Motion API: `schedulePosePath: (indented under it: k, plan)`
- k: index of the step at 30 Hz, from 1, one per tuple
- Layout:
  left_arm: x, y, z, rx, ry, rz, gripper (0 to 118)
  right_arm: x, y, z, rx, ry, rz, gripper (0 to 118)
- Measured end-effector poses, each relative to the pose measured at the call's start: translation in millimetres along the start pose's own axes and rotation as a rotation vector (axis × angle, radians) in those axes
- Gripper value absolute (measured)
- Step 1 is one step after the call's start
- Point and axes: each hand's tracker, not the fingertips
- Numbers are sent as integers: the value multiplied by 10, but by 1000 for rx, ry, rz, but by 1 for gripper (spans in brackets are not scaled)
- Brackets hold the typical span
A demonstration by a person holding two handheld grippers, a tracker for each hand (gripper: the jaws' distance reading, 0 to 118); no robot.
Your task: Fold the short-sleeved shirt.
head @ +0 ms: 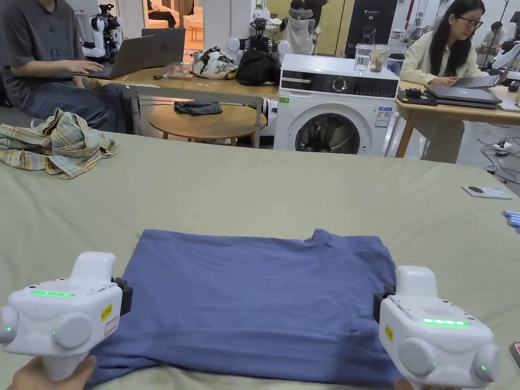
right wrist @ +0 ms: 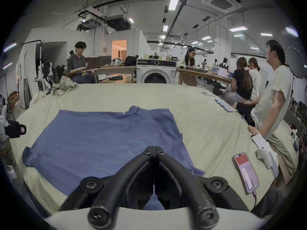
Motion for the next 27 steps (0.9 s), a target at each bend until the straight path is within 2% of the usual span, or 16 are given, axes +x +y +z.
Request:
schedulePosePath:
  k: [5, 10, 14, 17, 18, 20, 24, 26, 27]
  plan:
    - [-159, 16, 10, -159, -15, 57, 0, -37, -4, -11, -31, 16, -14, 0]
    - [-470, 5, 71, -300, -48, 173, 0, -38, -69, -66, -68, 17, -1, 0]
    - [-554, -24, 15, -413, -51, 183, 2, -48, -122, -117, -95, 28, 3, 0]
    - [-549, -130, -93, -493, -25, 198, 57, -79, -94, -56, -108, 31, 13, 0]
    - [-543, -178, -138, -524, -13, 202, 69, -79, -100, -54, -111, 32, 14, 0]
    - [-512, -302, -238, -576, 38, 209, 70, -81, -109, -39, -119, 31, 19, 0]
    - [-348, -363, -165, -509, 53, 139, 68, -22, -124, -9, -137, 34, 23, 0]
    - [-362, -360, -224, -508, 29, 53, 50, 34, -110, 7, -148, 28, 26, 0]
    - [-337, -332, -209, -510, 16, 20, 29, 70, -96, 10, -155, 25, 25, 0]
